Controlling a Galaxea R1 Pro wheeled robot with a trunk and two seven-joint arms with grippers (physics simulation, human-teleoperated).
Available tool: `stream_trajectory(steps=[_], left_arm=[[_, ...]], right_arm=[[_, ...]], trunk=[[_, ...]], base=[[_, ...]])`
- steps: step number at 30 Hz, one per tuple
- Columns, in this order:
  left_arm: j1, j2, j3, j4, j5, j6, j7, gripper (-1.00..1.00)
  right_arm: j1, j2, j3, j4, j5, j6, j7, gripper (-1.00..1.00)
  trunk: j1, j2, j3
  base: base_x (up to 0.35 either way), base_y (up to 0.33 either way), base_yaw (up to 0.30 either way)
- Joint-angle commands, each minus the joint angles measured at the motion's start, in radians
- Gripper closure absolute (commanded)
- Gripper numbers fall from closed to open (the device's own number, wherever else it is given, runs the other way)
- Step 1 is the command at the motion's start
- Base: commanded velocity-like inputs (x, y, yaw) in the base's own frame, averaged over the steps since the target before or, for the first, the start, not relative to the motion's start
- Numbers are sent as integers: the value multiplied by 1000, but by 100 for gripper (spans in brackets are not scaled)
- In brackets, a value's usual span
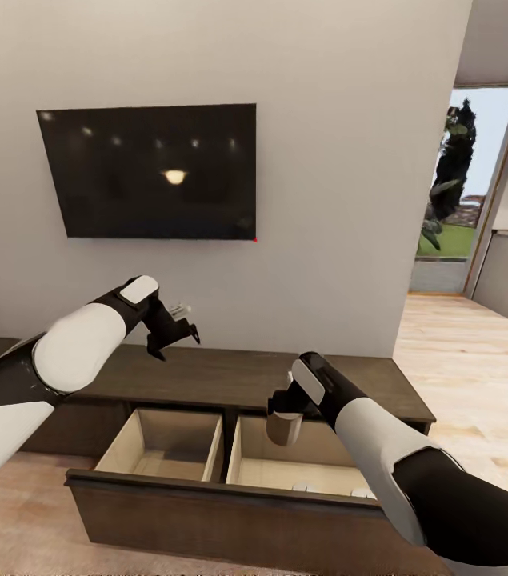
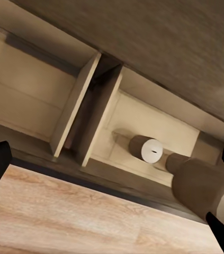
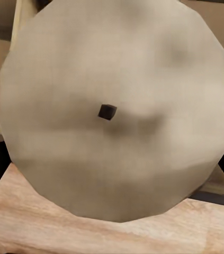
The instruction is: Place each of the two pumpkins and all three candles from the living room inside a cabinet in the living room (use any cabinet), then make sure every cabinet is closed, and position the cauldron so it is next to a table in the living room.
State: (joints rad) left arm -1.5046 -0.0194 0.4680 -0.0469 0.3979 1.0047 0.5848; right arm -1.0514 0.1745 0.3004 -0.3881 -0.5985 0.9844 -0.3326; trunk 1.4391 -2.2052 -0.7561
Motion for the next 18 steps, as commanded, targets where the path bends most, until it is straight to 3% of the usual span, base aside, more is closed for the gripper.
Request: stream_trajectory(steps=[1,8,13,18], left_arm=[[0,0,1,-2,10,2,10,-100],[0,-2,3,-2,10,2,10,-100],[0,-1,3,-2,31,2,10,-100],[0,-2,2,-2,42,2,10,-100]], right_arm=[[-1,0,3,1,-7,2,-6,100],[-1,0,3,24,-7,-15,-4,100],[-1,0,2,27,-8,-44,8,100],[-1,0,2,28,-7,-76,76,100]], trunk=[[4,-8,-4],[31,-57,-26],[50,-92,-42],[69,-127,-58]], base=[[0,0,0],[0,0,0],[0,0,0],[0,0,0]])
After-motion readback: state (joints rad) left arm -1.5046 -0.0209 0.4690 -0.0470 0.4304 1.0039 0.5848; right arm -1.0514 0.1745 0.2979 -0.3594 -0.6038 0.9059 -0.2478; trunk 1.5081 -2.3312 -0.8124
